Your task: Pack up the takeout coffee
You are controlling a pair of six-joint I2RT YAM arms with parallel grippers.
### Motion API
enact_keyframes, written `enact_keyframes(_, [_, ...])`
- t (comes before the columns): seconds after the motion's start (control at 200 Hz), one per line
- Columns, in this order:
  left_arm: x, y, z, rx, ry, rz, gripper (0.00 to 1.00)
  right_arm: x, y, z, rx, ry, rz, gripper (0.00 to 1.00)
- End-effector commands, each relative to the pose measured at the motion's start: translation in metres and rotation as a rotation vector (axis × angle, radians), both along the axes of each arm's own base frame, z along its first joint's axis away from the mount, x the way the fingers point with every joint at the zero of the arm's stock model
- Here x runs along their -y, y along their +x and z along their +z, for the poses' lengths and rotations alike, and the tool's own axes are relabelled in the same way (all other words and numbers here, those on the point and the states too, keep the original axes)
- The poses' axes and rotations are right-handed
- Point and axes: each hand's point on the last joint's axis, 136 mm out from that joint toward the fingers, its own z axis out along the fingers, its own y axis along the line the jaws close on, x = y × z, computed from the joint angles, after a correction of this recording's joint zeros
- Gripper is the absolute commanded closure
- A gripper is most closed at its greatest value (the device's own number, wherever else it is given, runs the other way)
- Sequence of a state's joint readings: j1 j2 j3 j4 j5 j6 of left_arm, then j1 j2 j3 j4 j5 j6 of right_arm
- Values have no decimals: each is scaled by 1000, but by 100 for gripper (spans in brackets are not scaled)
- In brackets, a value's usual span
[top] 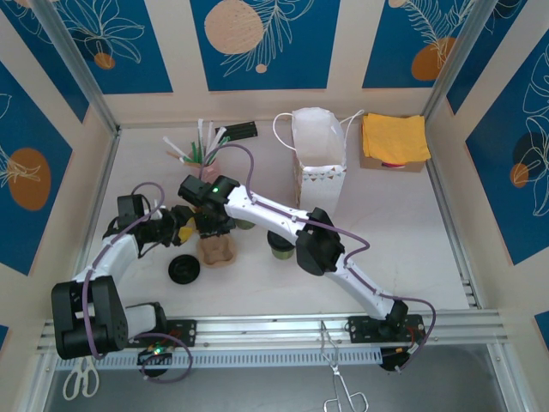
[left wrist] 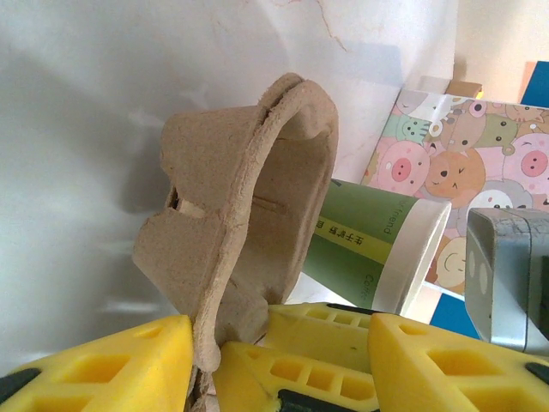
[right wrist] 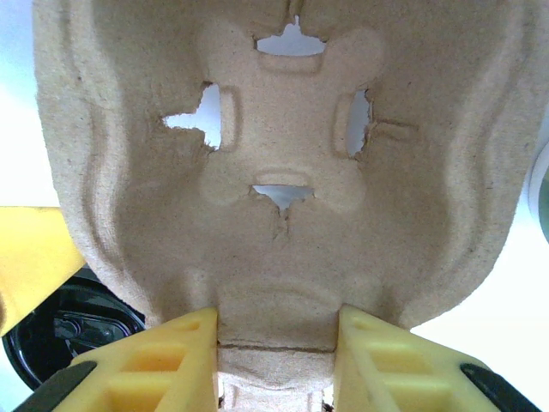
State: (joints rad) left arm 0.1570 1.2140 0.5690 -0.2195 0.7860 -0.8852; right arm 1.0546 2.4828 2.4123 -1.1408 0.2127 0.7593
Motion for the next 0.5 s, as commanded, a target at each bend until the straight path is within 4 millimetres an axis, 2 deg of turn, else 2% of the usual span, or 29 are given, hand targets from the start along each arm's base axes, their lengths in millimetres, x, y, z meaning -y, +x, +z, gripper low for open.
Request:
enact_keyframes(0.0, [0,1,0,14,-16,-7,44,-9,-9,33,22,67,38,67])
enact_keyframes(0.495, [-1,1,-8,-7,-16,-8,41,-9,-6,40,47,76,40,67])
